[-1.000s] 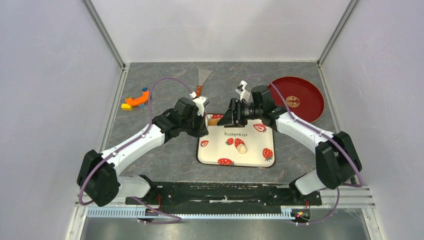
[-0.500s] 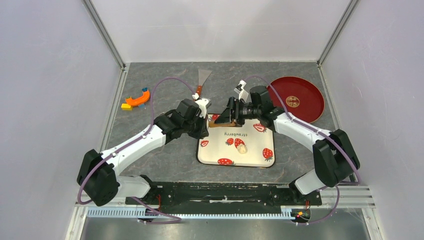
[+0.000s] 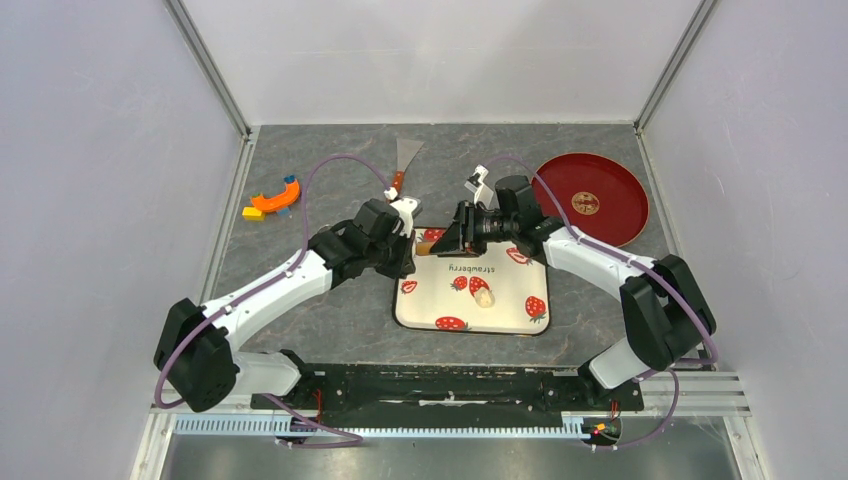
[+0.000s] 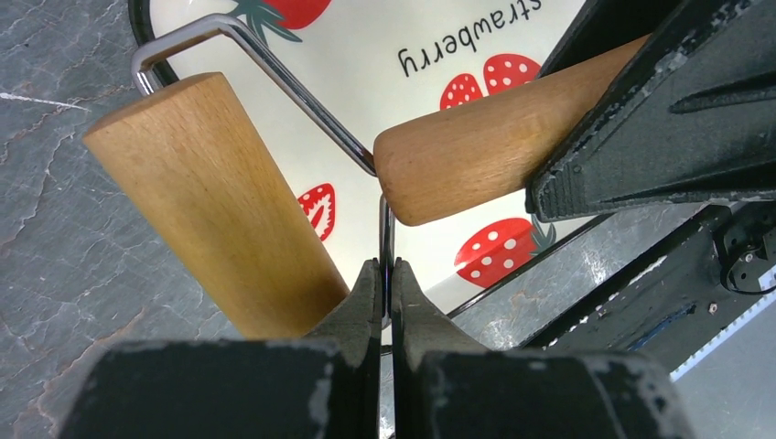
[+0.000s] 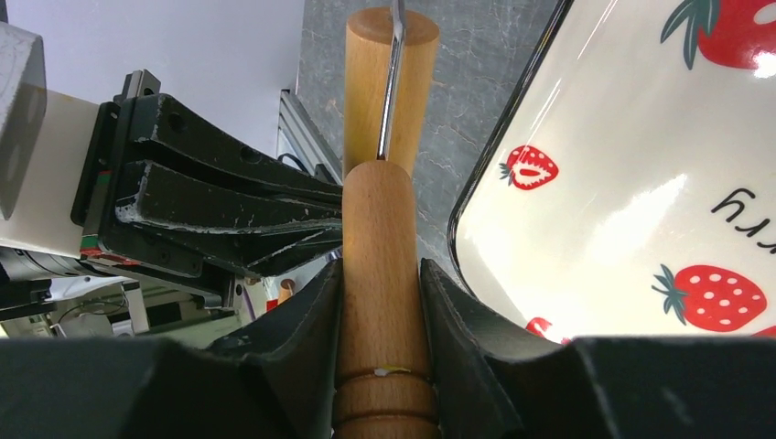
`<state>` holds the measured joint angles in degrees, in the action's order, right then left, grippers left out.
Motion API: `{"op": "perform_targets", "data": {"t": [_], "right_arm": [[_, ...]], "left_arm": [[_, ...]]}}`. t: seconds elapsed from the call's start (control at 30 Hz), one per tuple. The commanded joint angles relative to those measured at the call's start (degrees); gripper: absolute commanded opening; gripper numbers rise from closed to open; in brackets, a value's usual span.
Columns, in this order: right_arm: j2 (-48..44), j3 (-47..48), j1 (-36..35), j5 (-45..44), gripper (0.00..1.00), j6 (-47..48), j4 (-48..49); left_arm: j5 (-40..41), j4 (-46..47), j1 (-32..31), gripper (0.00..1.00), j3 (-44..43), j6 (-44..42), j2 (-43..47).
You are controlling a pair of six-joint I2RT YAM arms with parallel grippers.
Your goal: Roll out the dumpling wrappers from the dough
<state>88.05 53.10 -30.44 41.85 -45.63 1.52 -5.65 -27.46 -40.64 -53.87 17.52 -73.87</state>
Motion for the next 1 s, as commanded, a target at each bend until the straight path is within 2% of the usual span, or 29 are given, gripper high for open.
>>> {"op": "perform_targets", "data": {"t": [0.0,0.07,0.13,0.23,0.3,0.5,0.63,0.83,0.87,0.9,0.97], "right_arm": [[0.5,0.5,0.0,0.1,0.44,0.5,1.8],[0.2,0.7,-0.1,0.1,0.55,0.3,2.0],[0.0,1.2,-0.1,0.1,0.58,0.2,2.0],[0.0,1.5,-0.1,0.3,0.57,-0.1,2.0],[0.2,1.5,-0.1,0.3,0.51,-0.2,2.0],[0.4,1.9,-0.1,0.5,0.50,-0.9,2.5],[0.6,2.4,0.0,0.6,0.39,-1.0,2.6],[0.9,2.4,-0.1,0.4,0.06,-0.2,2.4],[1.1,2.4,-0.1,0.4,0.01,0.3,2.0],[1.0,2.5,-0.1,0.2,0.00,1.1,1.3],[1.0,3.0,-0.1,-0.4,0.00,3.1,-0.5]], "left_arm": [[1.2,2.9,-0.4,0.02,-2.3,-3.5,1.5],[1.3,2.7,-0.5,0.02,-2.3,-3.7,1.5],[1.7,2.5,-0.5,0.02,-2.1,-3.7,1.4],[3.4,1.9,-0.6,0.02,-2.4,-3.1,1.3],[3.6,1.5,-0.7,0.02,-2.7,-3.2,1.0],[4.2,1.1,-1.3,0.02,-3.5,-3.5,0.1],[4.7,1.2,-1.7,0.02,-3.4,-3.8,0.1],[4.5,1.2,-2.0,0.02,-3.5,-4.2,0.2],[4.4,1.2,-2.1,0.05,-3.5,-4.2,0.3],[4.4,1.2,-2.1,0.12,-3.6,-4.2,0.4],[4.4,1.4,-2.1,0.31,-3.6,-3.3,0.3]]}}
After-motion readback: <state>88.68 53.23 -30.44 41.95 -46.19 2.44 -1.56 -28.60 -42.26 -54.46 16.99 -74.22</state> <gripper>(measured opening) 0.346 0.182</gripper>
